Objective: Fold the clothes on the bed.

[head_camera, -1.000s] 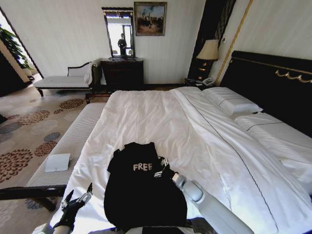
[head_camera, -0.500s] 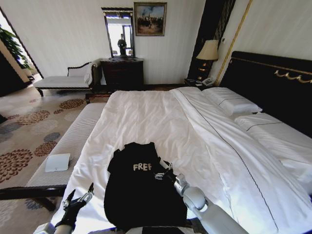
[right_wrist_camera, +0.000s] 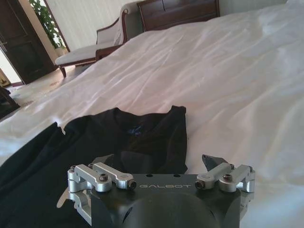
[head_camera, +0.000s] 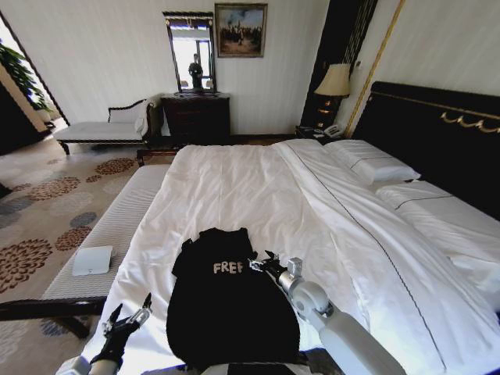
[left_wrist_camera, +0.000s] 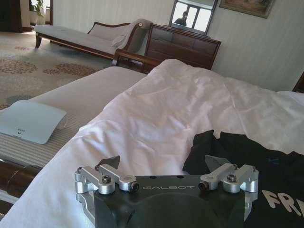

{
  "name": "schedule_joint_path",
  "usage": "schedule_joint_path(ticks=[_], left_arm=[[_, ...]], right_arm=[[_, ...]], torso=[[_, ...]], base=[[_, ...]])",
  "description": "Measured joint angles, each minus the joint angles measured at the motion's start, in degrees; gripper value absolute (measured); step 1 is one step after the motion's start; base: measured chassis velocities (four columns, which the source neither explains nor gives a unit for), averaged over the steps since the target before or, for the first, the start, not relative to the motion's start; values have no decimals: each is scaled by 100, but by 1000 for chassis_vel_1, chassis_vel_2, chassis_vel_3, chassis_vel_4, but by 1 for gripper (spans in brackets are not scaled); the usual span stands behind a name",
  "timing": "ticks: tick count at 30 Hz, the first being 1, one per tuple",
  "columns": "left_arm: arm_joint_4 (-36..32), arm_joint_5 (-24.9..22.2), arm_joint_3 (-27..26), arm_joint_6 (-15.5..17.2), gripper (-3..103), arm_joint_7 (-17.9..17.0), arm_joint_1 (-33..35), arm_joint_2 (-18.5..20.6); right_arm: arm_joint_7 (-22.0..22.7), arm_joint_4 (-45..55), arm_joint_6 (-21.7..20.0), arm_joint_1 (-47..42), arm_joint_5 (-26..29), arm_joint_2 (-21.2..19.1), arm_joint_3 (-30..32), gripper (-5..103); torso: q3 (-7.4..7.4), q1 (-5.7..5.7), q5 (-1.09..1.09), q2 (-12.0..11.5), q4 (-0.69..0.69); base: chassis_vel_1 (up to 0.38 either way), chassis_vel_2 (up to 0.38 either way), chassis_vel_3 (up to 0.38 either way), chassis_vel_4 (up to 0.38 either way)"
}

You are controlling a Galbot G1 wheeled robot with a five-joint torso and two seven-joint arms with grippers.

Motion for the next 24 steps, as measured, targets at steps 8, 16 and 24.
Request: schedule_joint_path(ticks=[8, 16, 24], left_arm=[[37, -6, 2, 20, 100, -8, -36, 16], [75, -80, -31, 18, 100, -10, -27, 46], [107, -123, -51, 1, 100, -4, -28, 84]], right_arm=[[58, -326, -101, 285, 132, 30, -288, 100], [135, -666, -103, 476, 323, 56, -409, 87], [180, -803, -89, 575, 406, -14, -463, 60]], torso=[[0, 0, 0, 0, -1], [0, 0, 0, 0, 0], [0, 0, 0, 0, -1]], base=[[0, 0, 0, 0], [0, 0, 0, 0], [0, 0, 0, 0]])
